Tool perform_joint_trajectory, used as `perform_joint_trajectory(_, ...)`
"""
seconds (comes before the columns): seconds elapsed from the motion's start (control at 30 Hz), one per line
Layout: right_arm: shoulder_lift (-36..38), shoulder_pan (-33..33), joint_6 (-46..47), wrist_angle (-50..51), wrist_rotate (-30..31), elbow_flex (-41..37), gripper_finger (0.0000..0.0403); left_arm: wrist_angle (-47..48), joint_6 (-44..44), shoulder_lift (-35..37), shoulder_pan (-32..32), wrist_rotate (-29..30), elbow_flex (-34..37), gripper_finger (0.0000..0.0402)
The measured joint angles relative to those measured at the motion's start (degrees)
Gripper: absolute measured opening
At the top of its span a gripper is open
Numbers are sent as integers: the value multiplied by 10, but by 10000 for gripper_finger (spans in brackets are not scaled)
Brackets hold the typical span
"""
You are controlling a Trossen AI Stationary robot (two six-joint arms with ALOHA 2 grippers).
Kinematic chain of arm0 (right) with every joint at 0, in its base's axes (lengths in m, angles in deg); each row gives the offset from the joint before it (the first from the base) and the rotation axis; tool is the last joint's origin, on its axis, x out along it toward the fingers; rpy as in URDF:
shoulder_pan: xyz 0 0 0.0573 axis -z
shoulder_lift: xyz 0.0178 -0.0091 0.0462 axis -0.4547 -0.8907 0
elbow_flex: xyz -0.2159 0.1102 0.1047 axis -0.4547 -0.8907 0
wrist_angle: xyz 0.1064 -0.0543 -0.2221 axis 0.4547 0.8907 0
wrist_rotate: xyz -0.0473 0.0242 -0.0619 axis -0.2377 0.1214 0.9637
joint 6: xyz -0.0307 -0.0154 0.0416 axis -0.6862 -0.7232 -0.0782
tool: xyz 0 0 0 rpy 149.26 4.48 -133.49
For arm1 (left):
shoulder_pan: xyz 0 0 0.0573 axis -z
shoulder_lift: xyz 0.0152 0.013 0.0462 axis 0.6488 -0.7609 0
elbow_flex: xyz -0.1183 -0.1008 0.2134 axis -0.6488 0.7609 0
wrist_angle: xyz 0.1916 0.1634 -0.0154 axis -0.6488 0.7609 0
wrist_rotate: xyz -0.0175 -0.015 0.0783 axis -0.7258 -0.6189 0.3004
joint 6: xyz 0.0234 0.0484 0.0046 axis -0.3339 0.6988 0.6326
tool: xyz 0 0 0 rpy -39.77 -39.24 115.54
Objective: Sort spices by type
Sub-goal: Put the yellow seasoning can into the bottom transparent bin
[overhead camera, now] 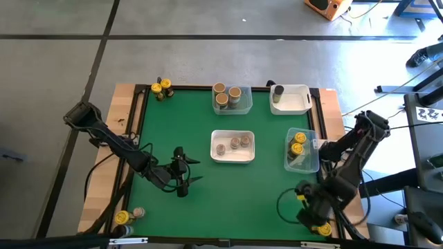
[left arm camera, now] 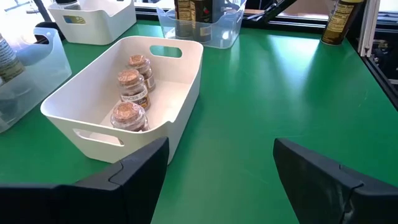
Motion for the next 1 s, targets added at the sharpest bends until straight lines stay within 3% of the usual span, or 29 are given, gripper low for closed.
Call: perform_joint_trajectory(1.0,-143,-144,-16,-62,-20,0,363,16,-15,0,0,0,0,288)
